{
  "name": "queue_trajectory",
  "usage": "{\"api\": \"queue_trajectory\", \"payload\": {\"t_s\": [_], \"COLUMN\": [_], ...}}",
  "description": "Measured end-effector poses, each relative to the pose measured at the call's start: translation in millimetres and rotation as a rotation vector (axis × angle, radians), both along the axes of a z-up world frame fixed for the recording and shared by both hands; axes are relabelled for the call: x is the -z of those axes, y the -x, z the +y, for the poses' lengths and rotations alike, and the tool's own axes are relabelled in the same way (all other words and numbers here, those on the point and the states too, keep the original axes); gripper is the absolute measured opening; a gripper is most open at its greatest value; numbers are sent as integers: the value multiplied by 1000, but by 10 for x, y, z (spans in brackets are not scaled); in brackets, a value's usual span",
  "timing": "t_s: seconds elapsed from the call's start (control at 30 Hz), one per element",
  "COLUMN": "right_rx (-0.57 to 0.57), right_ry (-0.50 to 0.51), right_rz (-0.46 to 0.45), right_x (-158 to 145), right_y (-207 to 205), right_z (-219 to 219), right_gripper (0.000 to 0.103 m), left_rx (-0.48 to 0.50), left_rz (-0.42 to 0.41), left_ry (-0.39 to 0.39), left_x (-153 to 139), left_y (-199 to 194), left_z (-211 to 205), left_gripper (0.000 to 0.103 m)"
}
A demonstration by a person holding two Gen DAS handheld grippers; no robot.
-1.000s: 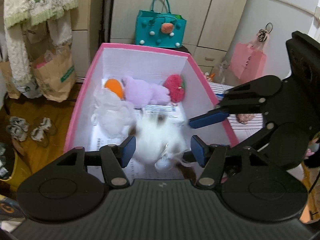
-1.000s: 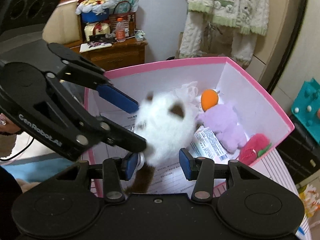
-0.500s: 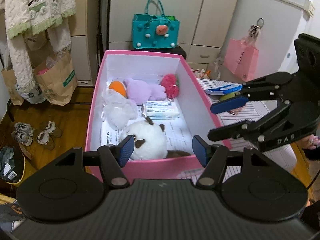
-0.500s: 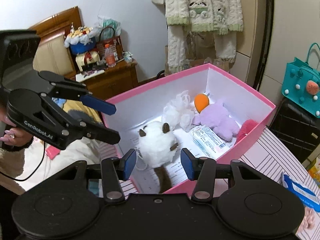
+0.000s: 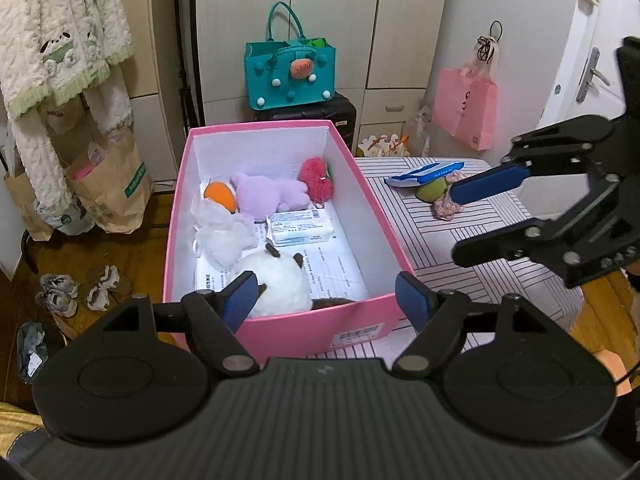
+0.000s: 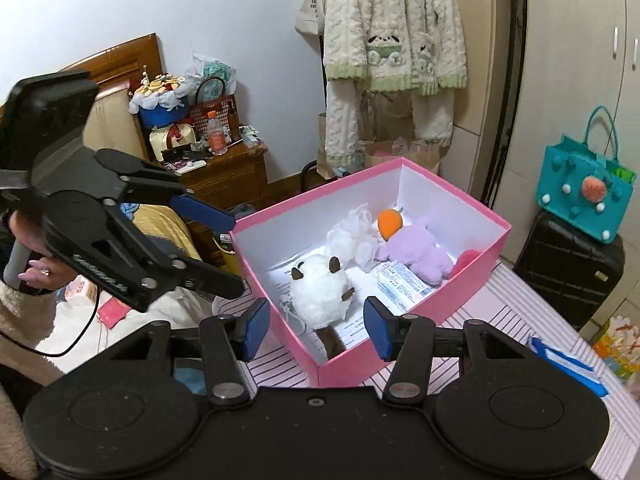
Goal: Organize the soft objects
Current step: 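Move both grippers back to the pink floral cloth on the table, then grasp the green sponge ball with the left gripper while the right grasps the pink scrunchie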
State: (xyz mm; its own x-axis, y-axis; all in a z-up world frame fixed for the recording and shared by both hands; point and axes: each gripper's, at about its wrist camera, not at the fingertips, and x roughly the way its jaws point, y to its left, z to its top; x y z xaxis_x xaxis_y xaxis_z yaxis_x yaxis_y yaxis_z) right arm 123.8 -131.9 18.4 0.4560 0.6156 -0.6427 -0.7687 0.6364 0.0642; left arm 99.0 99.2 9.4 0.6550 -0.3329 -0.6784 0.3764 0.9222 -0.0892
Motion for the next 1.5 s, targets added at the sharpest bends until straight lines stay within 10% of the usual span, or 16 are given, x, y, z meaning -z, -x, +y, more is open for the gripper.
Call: {"api": "queue_trajectory", "payload": {"t_s": [0.83, 1.5], "right_rx": [268, 253], "right_ry": [-54, 47], "right_rz": [-62, -128], "right_x": [162, 1119], "right_y": [447, -554], "right_z": [-1564, -2053], "right_gripper": [66, 89], "left_rx": [302, 39], "left_rz": [-72, 64], "left_ry": [109, 241], "left_x": [-38, 856], "left_y": [-100, -1121], "left_z": [-1546, -2205], "left_gripper": [76, 62]}}
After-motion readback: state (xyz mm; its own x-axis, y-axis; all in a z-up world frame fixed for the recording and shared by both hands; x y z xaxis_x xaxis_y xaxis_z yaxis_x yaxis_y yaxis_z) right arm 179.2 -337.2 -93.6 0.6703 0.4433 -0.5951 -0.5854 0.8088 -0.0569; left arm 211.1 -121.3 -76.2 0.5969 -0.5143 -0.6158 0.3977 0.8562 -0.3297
